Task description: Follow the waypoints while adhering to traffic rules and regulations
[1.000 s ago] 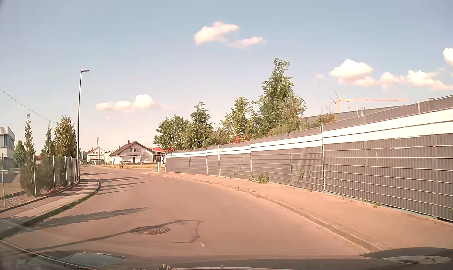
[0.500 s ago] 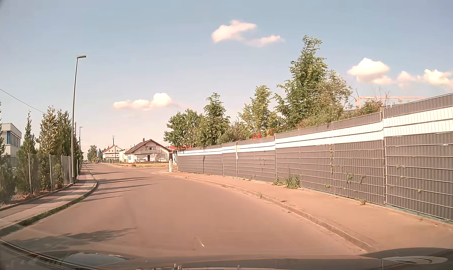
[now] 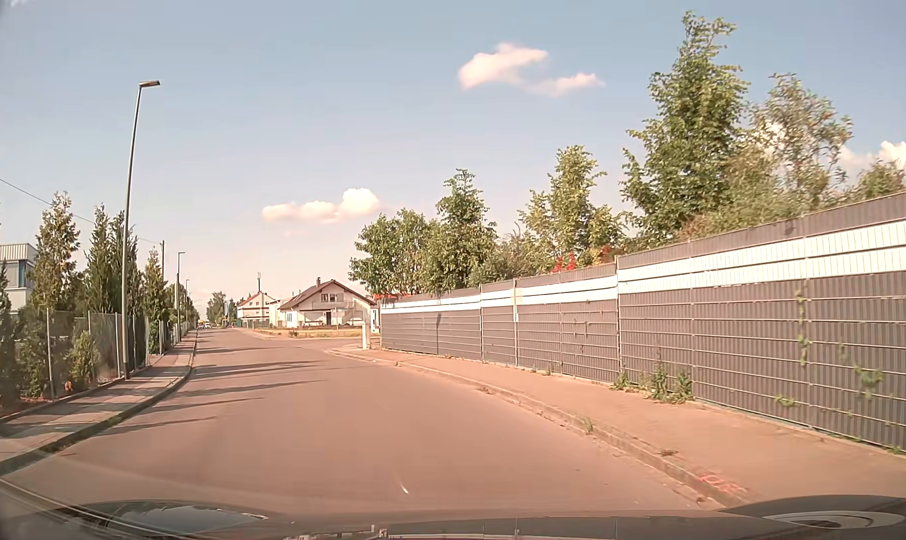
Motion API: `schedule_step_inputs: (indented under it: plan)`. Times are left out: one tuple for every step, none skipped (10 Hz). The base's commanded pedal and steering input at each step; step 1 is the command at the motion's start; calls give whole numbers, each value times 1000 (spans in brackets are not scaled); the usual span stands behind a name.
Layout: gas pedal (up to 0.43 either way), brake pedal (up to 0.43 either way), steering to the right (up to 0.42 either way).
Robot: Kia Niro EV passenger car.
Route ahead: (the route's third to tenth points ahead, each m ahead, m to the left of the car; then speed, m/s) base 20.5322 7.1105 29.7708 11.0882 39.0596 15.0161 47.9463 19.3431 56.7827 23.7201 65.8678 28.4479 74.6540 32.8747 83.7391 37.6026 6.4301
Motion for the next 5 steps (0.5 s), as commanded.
schedule_step_inputs:
  plan:
    - [67, 12, -89]
    - [67, 12, -89]
    - [67, 12, -89]
    - [67, 12, -85]
    - [67, 12, -80]
